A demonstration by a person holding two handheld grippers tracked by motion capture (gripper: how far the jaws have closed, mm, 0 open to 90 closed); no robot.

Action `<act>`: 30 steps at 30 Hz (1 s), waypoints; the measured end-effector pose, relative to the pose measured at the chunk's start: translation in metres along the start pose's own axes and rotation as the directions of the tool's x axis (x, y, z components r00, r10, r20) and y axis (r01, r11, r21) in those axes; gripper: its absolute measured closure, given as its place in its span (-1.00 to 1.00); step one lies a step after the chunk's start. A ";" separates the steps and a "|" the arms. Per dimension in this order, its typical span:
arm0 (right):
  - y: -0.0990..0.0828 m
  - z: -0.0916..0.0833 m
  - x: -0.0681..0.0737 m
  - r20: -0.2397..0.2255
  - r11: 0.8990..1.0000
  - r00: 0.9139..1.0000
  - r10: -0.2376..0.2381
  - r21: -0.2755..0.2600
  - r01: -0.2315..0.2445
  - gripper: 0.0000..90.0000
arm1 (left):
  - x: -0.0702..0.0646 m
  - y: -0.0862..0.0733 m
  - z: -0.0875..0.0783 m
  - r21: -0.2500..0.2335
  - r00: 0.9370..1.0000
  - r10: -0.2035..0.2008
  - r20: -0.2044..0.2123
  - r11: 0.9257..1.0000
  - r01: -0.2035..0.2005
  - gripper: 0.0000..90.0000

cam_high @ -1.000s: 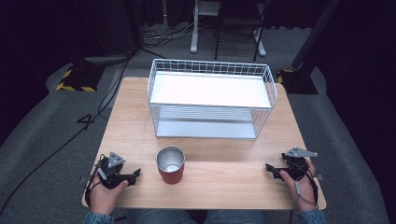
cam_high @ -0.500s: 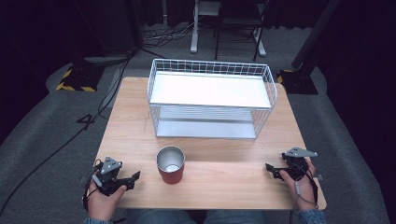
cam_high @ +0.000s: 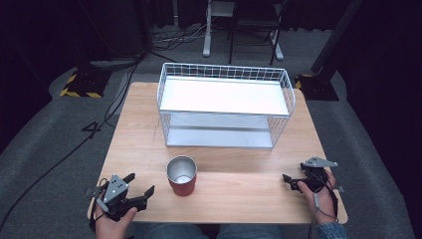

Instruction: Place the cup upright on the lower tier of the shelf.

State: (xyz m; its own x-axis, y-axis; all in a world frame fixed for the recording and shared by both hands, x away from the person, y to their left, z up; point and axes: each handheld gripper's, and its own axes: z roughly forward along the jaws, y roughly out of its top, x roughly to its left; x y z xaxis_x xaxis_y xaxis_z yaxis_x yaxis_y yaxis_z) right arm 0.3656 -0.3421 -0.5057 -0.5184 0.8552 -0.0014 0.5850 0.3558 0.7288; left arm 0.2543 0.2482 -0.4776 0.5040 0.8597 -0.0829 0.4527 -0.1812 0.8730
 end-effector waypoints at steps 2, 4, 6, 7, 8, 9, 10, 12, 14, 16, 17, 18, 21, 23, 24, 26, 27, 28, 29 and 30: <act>0.000 0.000 0.000 0.000 1.000 1.000 0.000 0.000 0.000 -0.80 | -0.005 -0.001 0.000 -0.013 1.000 0.010 0.005 1.000 -0.010 -0.61; 0.000 0.000 0.000 0.000 1.000 1.000 0.001 0.000 -0.001 -0.80 | -0.009 -0.001 -0.001 -0.031 0.999 0.034 0.013 0.999 -0.033 -0.62; 0.000 0.000 0.000 0.000 1.000 1.000 0.001 0.000 -0.001 -0.81 | -0.011 -0.002 -0.001 -0.054 0.998 0.063 0.014 0.997 -0.062 -0.62; 0.000 0.000 0.000 0.000 1.000 1.000 0.001 0.000 -0.001 -0.80 | -0.012 -0.002 -0.001 -0.065 0.998 0.061 0.017 0.996 -0.059 -0.63; 0.000 0.000 0.000 0.000 1.000 1.000 0.000 0.000 0.000 -0.80 | -0.013 -0.002 -0.001 -0.071 0.998 0.059 0.029 0.996 -0.057 -0.64; 0.000 0.000 0.000 0.000 1.000 1.000 0.000 0.000 0.000 -0.81 | -0.014 -0.003 -0.001 -0.079 0.998 0.062 0.034 0.995 -0.059 -0.65; 0.000 0.000 0.000 0.000 1.000 1.000 0.001 0.000 -0.001 -0.80 | -0.016 -0.002 -0.001 -0.092 0.997 0.066 0.049 0.994 -0.062 -0.65; 0.000 0.000 0.000 0.000 1.000 1.000 0.001 0.000 -0.001 -0.81 | -0.019 -0.002 -0.001 -0.103 0.995 0.080 0.058 0.992 -0.073 -0.65; 0.000 0.000 0.000 0.000 1.000 1.000 0.000 0.000 0.000 -0.80 | -0.023 0.000 0.000 -0.115 0.993 0.086 0.077 0.990 -0.077 -0.65; 0.000 0.000 0.000 0.000 1.000 1.000 0.000 0.000 0.000 -0.80 | -0.026 0.001 0.000 -0.122 0.992 0.081 0.094 0.990 -0.069 -0.65; 0.000 0.000 0.000 0.000 1.000 1.000 0.001 0.000 -0.001 -0.80 | -0.027 0.001 0.001 -0.121 0.992 0.081 0.101 0.990 -0.068 -0.65; 0.000 0.000 0.000 0.000 1.000 1.000 0.000 0.000 0.000 -0.80 | -0.028 0.001 0.001 -0.122 0.991 0.081 0.109 0.990 -0.068 -0.65; 0.000 0.000 0.000 0.000 1.000 1.000 0.000 0.000 0.000 -0.81 | -0.032 0.001 0.003 -0.120 0.989 0.085 0.118 0.990 -0.071 -0.66; 0.000 0.000 0.000 0.000 1.000 1.000 0.000 0.000 0.000 -0.81 | -0.035 0.000 0.005 -0.119 0.987 0.090 0.136 0.990 -0.074 -0.66; 0.000 0.000 0.000 0.000 1.000 1.000 0.000 0.000 0.000 -0.81 | -0.036 0.000 0.007 -0.116 0.985 0.093 0.148 0.990 -0.076 -0.66; 0.000 0.000 0.000 0.000 1.000 1.000 0.000 0.000 0.000 -0.81 | -0.040 0.000 0.009 -0.120 0.980 0.098 0.172 0.990 -0.078 -0.66; 0.000 0.000 0.000 0.000 1.000 1.000 0.000 0.000 0.000 -0.81 | -0.040 0.000 0.009 -0.120 0.980 0.098 0.172 0.990 -0.078 -0.66; 0.000 0.000 0.000 0.001 1.000 1.000 0.001 0.001 -0.001 -0.81 | -0.044 0.000 0.011 -0.123 0.977 0.108 0.185 0.989 -0.086 -0.66; 0.000 0.000 0.000 0.002 1.000 1.000 0.000 0.001 0.000 -0.82 | -0.047 0.000 0.012 -0.128 0.975 0.109 0.191 0.988 -0.085 -0.66; 0.000 0.001 0.000 0.004 1.000 1.000 0.000 0.000 0.000 -0.82 | -0.049 0.000 0.013 -0.130 0.975 0.113 0.193 0.988 -0.089 -0.66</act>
State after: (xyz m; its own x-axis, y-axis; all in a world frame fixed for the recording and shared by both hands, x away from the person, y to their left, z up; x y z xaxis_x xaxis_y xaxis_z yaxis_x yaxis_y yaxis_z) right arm 0.3661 -0.3414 -0.5059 -0.5158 0.8567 -0.0048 0.5849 0.3562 0.7287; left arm 0.2392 0.1998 -0.4799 0.6846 0.7250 -0.0748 0.3066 -0.1934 0.9320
